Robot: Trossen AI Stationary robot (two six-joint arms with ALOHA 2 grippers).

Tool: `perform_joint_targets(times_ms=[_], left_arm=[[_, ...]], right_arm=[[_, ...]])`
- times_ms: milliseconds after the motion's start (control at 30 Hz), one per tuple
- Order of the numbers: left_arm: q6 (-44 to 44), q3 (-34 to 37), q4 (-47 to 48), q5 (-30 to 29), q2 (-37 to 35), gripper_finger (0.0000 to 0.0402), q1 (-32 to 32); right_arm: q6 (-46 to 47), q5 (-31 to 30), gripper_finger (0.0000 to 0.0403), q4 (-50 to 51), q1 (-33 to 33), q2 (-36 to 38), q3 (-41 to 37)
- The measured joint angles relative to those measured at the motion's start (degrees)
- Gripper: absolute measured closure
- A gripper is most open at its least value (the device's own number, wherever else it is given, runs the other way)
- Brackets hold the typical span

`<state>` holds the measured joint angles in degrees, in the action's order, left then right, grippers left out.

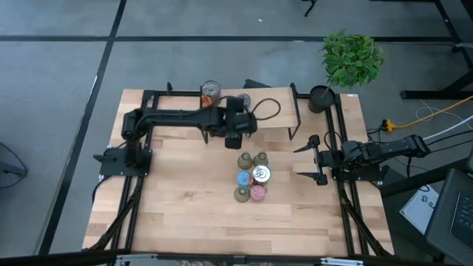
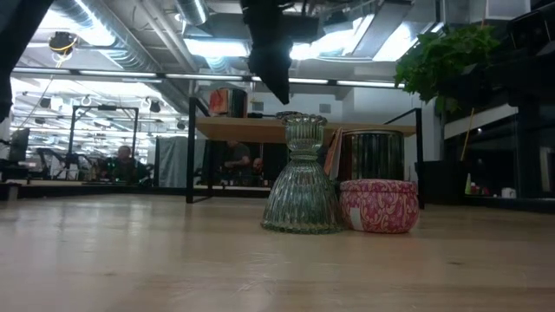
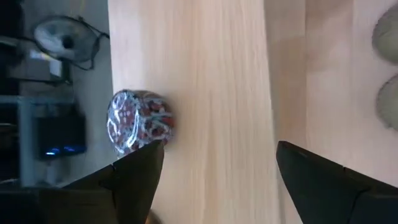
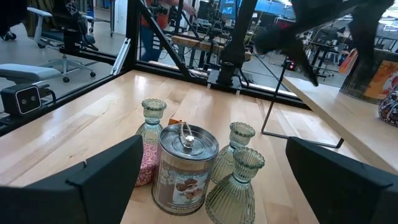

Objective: Pick & Place candle stick holders
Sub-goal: Put the red scented candle on the shelf

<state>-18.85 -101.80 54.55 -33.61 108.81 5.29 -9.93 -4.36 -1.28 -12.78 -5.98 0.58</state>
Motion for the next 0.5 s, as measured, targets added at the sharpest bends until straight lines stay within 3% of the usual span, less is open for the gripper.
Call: perform_joint_targets(times_ms=[133,300,500], left_arm=[[-3.9,10.5,-13.7,-5.7,-6.3,0.0109,-2.9],[-3.4,25.0,-30.4,-5.5,-17.2,0.0125,-3.2],[-1.4,38.4,-42.7,3.1,-25.8,0.0127,-1.3]], right_arm=[[0.0,0.0,0.0005,0.0,0.0,0.0,0.0],[0.0,0.0,0.0005,0.0,0.0,0.0,0.0],[0.0,0.0,0.0005,0.0,0.0,0.0,0.0]])
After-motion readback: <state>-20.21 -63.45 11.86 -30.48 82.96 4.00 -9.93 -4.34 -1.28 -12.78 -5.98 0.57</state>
